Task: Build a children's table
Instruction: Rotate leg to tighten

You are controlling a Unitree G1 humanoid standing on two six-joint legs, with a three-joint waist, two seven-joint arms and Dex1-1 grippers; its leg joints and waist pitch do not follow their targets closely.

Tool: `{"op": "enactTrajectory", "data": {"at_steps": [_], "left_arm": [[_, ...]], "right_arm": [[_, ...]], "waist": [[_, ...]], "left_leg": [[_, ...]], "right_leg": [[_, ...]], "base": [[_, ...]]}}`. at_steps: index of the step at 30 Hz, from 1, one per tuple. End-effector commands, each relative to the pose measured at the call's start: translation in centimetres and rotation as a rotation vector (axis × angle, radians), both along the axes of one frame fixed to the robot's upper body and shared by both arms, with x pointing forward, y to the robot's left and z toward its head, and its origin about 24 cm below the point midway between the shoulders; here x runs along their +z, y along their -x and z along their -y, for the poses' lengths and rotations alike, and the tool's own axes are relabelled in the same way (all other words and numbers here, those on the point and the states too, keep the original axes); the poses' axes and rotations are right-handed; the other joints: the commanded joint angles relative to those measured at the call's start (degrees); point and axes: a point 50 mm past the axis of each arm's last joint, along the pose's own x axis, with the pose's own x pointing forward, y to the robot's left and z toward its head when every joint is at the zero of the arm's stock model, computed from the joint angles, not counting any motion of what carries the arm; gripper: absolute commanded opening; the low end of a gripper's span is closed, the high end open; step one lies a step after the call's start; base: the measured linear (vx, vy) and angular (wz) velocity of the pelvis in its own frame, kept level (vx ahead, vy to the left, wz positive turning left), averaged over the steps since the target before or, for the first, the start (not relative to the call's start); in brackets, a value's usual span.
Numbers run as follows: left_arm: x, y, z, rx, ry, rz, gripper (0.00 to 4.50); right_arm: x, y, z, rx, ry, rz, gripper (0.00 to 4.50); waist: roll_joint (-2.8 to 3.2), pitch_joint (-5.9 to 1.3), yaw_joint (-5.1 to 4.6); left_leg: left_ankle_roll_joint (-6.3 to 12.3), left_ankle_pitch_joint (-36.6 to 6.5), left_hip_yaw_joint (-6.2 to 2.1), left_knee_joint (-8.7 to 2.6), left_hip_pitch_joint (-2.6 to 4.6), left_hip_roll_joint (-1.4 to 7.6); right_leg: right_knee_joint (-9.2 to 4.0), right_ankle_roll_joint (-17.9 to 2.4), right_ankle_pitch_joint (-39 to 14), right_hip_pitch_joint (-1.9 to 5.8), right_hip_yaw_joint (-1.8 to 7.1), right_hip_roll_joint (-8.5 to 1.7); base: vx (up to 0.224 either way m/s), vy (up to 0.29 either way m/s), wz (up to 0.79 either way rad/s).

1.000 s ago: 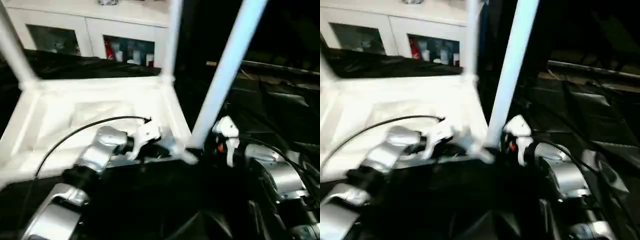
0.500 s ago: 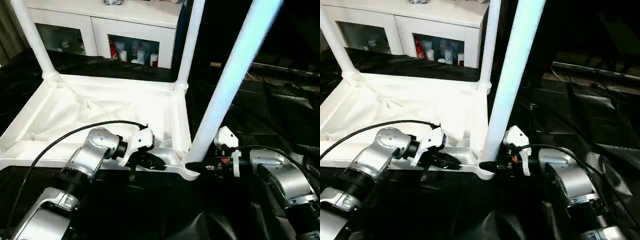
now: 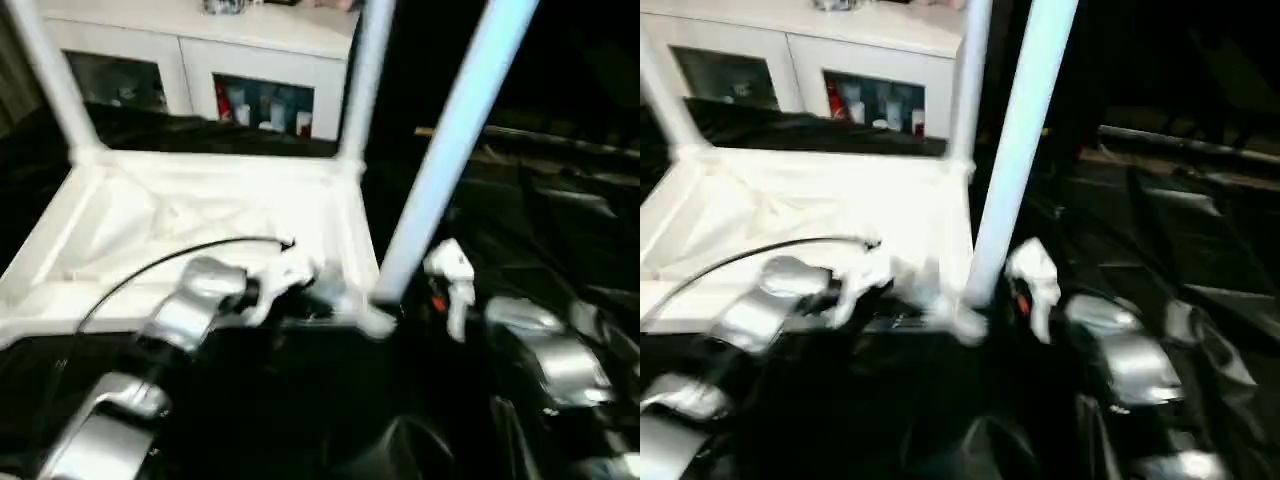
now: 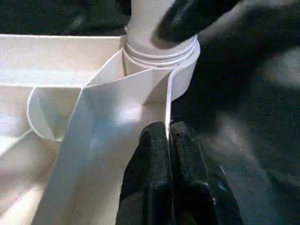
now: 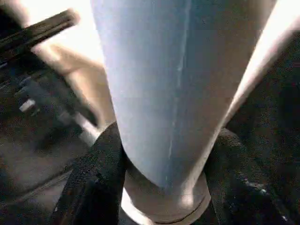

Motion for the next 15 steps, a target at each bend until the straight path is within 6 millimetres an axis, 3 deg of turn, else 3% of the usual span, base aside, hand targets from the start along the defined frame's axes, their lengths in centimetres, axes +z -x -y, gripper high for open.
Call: {"op": "enactTrajectory", "data": {"at_steps": [1, 3, 4, 6, 11, 12, 15], "left_arm": [[-0.7, -0.2, 2.2, 0.086, 0.003, -0.006, 0.00], [-0.8, -0.3, 3.6, 0.130, 0.012, -0.003, 0.00], [-0.8, -0.3, 4.1, 0.140, 0.014, -0.003, 0.00], [-1.0, -0.1, 5.3, 0.139, 0.001, 0.005, 0.00], [-1.3, 0.6, 7.7, 0.078, -0.020, 0.026, 0.00], [-1.2, 0.7, 7.7, 0.070, -0.020, 0.026, 0.00], [-1.2, 0.5, 7.4, 0.070, -0.023, 0.026, 0.00]], "right_arm": [[-2.0, 0.0, -1.2, -0.129, 0.024, -0.083, 1.98], [-2.5, -0.4, -1.8, -0.241, 0.037, -0.085, 1.97], [-2.6, -0.5, -2.0, -0.271, 0.042, -0.088, 1.97], [-2.6, -1.0, -2.7, -0.347, 0.051, -0.082, 1.97], [-1.8, -1.7, -5.0, -0.337, 0.033, -0.034, 1.97], [-1.6, -1.7, -5.1, -0.324, 0.008, -0.031, 2.52], [-1.3, -1.7, -5.1, -0.306, -0.032, -0.031, 2.71]], "waist": [[0.17, -2.41, -0.09], [0.12, -2.49, -0.17], [0.50, -2.50, -0.25], [0.51, -2.54, -0.16], [0.84, -2.68, -0.10], [0.75, -2.69, -0.16], [0.67, -2.65, -0.16]], "left_leg": [[-1.05, -12.24, -2.56, -4.79, 0.80, 4.50], [-1.38, -12.77, -2.61, -4.79, 0.78, 4.38], [-1.58, -12.85, -2.51, -4.80, 0.88, 4.38], [-1.36, -12.62, -2.46, -4.73, 0.80, 4.24], [-0.77, -11.98, -2.51, -4.80, 0.66, 4.27], [-0.58, -11.99, -2.45, -4.79, 0.61, 4.23], [-0.08, -12.23, -2.46, -4.86, 0.61, 4.29]], "right_leg": [[-5.38, -9.68, -18.85, 1.34, 3.64, -6.53], [-5.43, -9.47, -18.98, 1.49, 3.61, -6.58], [-5.52, -9.55, -18.30, 1.30, 3.76, -6.51], [-5.57, -9.48, -17.47, 1.39, 3.87, -6.56], [-5.36, -9.37, -14.48, 1.62, 3.83, -6.44], [-5.32, -9.46, -13.73, 1.66, 3.81, -6.37], [-5.29, -9.67, -13.66, 1.68, 3.78, -6.38]], "base": [[0.000, 0.000, 0.00], [0.000, 0.000, 0.00], [0.000, 0.000, 0.00], [0.000, 0.000, 0.00], [0.000, 0.000, 0.00], [0.000, 0.000, 0.00], [0.000, 0.000, 0.00]]}}
